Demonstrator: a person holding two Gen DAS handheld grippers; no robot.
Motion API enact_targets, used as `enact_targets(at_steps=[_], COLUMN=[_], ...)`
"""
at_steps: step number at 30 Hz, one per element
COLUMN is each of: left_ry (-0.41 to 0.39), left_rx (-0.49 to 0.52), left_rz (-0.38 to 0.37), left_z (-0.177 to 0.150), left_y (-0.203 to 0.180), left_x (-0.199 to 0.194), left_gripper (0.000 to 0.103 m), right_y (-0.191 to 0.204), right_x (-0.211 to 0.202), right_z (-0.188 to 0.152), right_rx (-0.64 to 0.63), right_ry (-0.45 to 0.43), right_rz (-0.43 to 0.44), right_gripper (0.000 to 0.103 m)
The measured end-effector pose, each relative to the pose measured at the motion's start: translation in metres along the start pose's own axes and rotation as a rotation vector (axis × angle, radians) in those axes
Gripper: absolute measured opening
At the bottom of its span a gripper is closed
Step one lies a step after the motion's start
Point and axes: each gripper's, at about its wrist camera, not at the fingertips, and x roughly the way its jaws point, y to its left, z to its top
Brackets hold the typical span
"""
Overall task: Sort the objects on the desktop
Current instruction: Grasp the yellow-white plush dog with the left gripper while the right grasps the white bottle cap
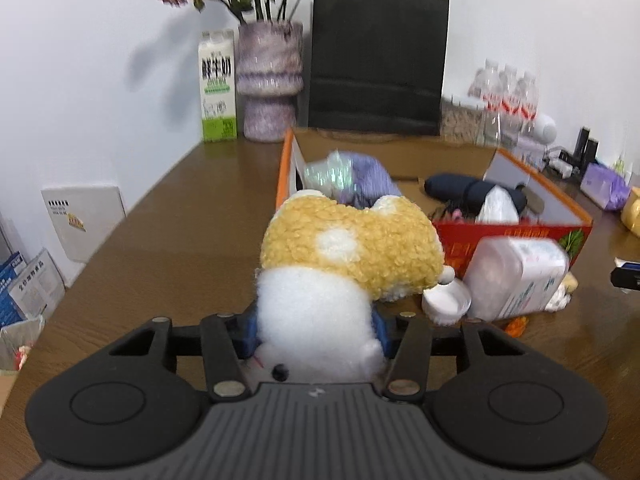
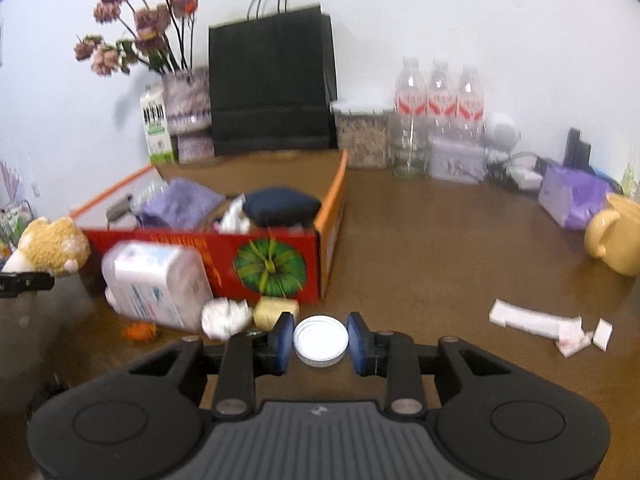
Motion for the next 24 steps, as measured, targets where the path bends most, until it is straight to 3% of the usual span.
enact_targets(at_steps=[16, 24], left_ry=[-0.192, -0.187], left_rx=[0.025, 0.018], left_rz=[-0.051, -0.057], left_z=[0.074, 0.092], left_y=[-0.022, -0.035], left_x=[-0.004, 0.026], left_gripper=[0.051, 0.052], right_y=[0.055, 0.085], right_x=[0.024, 0.054], right_z=[0.092, 0.119], right_rx=[-0.066, -0.085], right_ry=[-0.196, -0.224], right_rz=[0.101, 0.15], right_gripper=[0.028, 0.028])
